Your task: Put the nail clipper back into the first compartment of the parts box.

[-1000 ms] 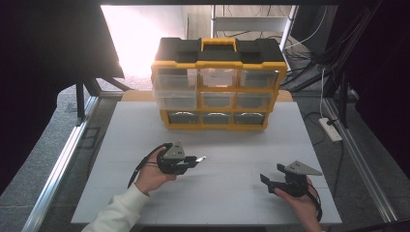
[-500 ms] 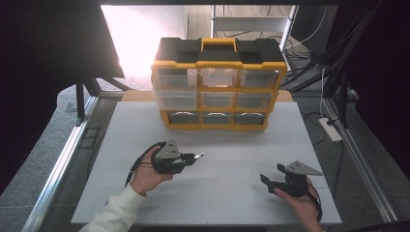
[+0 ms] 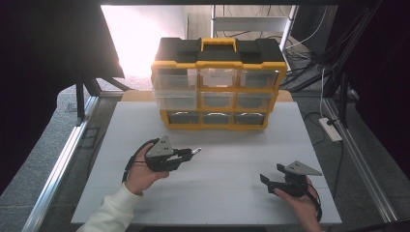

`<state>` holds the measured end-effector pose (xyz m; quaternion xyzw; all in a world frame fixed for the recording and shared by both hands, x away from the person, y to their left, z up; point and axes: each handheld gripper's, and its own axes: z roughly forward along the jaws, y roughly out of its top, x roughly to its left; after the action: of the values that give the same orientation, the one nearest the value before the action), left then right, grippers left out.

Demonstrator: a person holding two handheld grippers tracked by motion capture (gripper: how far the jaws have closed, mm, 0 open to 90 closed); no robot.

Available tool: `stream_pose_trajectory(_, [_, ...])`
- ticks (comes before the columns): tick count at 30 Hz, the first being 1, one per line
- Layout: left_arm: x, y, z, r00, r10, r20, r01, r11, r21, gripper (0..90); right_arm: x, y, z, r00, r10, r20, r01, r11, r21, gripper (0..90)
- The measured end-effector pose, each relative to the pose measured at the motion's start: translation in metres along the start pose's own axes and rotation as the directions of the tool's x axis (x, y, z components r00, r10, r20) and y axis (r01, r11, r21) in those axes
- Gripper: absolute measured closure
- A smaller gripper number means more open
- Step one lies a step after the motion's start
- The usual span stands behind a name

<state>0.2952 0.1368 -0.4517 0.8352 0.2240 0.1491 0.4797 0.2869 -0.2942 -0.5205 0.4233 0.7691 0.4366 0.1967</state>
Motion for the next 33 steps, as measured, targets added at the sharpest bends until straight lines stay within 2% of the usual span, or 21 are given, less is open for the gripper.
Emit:
stream_pose_trajectory(16, [0.004, 0.007, -0.021, 0.9994, -0.008, -0.034, 0.006, 0.9972, -0.075, 79.1, 0.0, 0.0, 0.0, 1.0, -0.002, 0.001, 0.002, 1.0, 0.003, 18.0])
stream_pose_trajectory(33, [0.009, 0.01, -0.033, 0.997, -0.017, -0.075, 0.008, 0.9935, -0.114, 79.2, 0.0, 0.0, 0.0, 1.0, 0.0, 0.0, 0.0, 1.0, 0.001, 18.0])
